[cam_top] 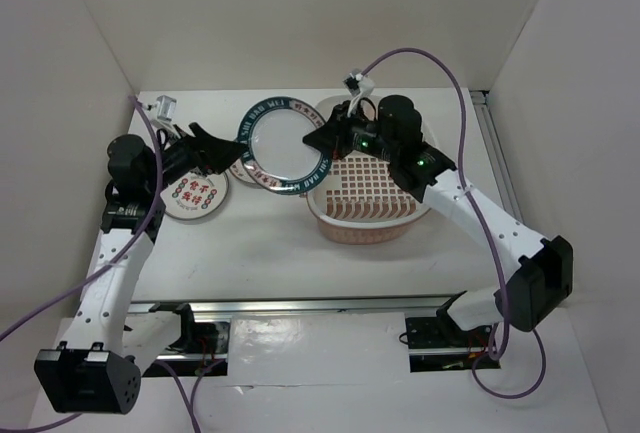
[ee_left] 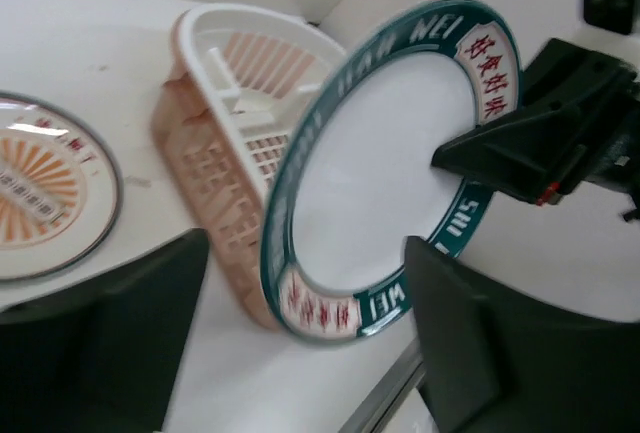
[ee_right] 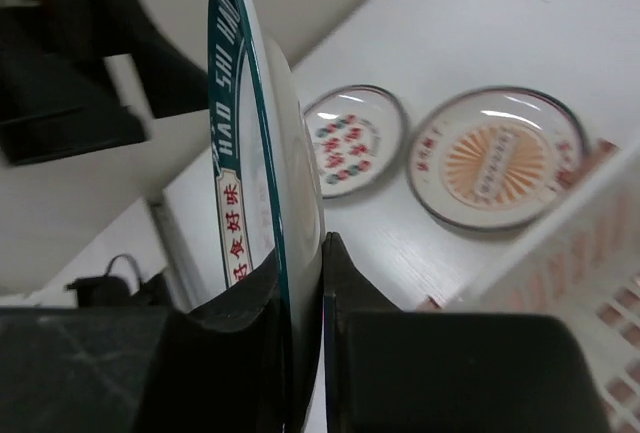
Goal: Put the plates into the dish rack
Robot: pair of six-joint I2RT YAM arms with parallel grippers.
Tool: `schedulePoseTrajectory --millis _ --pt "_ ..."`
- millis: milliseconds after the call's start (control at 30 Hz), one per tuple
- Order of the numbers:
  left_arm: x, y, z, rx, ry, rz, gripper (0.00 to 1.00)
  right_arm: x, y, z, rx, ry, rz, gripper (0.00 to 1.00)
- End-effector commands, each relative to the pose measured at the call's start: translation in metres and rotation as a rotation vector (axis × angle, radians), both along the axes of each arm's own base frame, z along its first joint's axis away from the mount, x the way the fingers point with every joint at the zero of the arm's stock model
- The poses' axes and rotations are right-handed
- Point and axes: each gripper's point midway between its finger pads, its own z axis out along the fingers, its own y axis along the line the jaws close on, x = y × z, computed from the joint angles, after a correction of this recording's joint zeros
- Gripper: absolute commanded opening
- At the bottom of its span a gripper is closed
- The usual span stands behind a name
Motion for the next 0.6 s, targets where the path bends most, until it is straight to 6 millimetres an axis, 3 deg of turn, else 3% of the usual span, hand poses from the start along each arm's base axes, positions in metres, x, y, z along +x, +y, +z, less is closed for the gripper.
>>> schedulePoseTrajectory --millis 0,100,133,167,300,400,467,567 --pt "-0.002 0.020 0.012 0.033 0.031 0.146 1.00 0.036 -0.064 0.028 -0.123 -0.065 -0.431 0.00" --pt "-0.002 0.042 0.001 0.102 0.089 0.282 1.00 0.037 -0.108 0.047 -0.175 -0.082 -0.651 0.00" --pt "-0.008 0.046 -0.010 0.130 0.132 0.305 1.00 0.040 -0.132 0.038 -0.242 -0.056 -0.778 0.00" --pt "-0.012 0.050 -0.013 0.146 0.142 0.325 1.00 0.036 -0.146 0.048 -0.247 -0.060 -0.834 0.00" --pt "-0.016 0.062 -0.033 0.205 0.184 0.378 1.00 0.024 -0.195 0.032 -0.412 -0.010 -1.064 0.00" --pt "-0.018 0.062 -0.031 0.204 0.175 0.379 1.00 0.017 -0.202 0.020 -0.454 0.021 -1.107 0.00" --pt "-0.018 0.062 -0.035 0.205 0.184 0.378 1.00 0.010 -0.207 -0.005 -0.508 0.065 -1.138 0.00" --pt "-0.019 0.060 -0.035 0.204 0.183 0.369 1.00 0.001 -0.191 -0.032 -0.521 0.115 -1.096 0.00"
